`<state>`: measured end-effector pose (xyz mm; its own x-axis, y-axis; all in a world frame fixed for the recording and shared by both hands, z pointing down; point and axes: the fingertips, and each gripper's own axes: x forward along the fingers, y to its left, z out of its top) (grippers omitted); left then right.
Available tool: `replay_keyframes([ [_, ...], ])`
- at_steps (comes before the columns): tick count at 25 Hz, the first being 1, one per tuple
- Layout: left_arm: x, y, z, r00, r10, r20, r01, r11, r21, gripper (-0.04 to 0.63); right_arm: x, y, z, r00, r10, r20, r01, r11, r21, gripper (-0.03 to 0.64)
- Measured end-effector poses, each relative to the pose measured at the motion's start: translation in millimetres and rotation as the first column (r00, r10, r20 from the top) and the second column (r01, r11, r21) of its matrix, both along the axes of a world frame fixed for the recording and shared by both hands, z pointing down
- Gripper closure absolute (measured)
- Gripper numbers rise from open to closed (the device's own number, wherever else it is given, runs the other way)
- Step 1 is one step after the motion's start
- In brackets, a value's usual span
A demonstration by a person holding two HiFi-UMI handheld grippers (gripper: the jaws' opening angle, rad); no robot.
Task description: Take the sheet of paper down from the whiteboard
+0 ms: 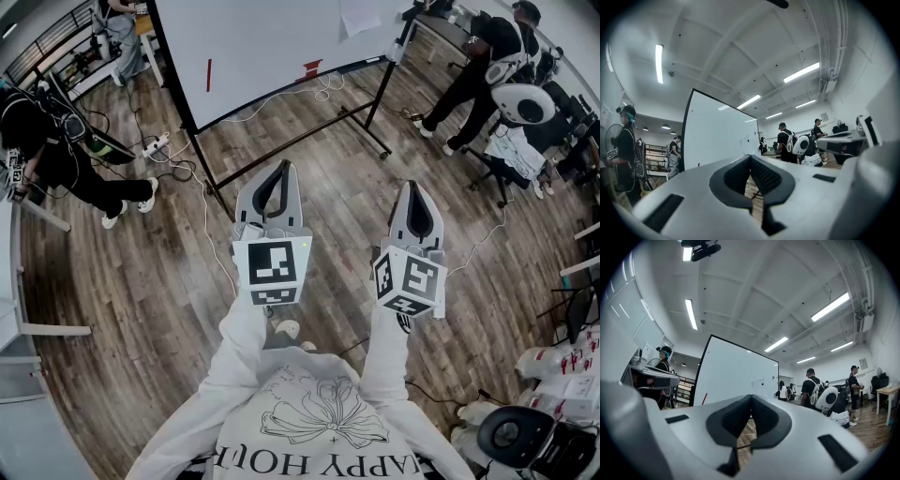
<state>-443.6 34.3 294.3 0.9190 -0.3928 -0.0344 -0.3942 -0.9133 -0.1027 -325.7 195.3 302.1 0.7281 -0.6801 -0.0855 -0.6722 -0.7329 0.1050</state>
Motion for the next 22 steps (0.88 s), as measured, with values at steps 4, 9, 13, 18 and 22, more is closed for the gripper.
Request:
replay_keyframes([
  [4,1,-7,3,1.0,0.006,0.003,-0.006,1.0,-0.005,0.591,1,-8,4,1.0,0.004,0.003,-0.004,1.0,-0.005,0.615],
  [9,4,-15,3,1.0,0.008,0.0,-0.008,1.0,-0.006,0.591,5,-15,6,1.0,0.01,0.007,-0.01,1.0,-0.01,0.615],
  [13,8,-26,0,1.0,0.01,-0.003,-0.01,1.0,-0.003,0.591,9,-22,4,1.0,0.021,0.005,-0.021,1.0,-0.005,0.615],
  [18,15,-43,1,1.0,0.015,-0.005,-0.015,1.0,-0.004,0.591,16,-34,8,0.999,0.033,0.012,-0.033,0.999,0.012,0.614],
  [22,21,-59,3,1.0,0.025,0.003,-0.025,1.0,0.002,0.591,21,-46,10,0.999,0.049,0.015,-0.049,0.999,0.017,0.614],
])
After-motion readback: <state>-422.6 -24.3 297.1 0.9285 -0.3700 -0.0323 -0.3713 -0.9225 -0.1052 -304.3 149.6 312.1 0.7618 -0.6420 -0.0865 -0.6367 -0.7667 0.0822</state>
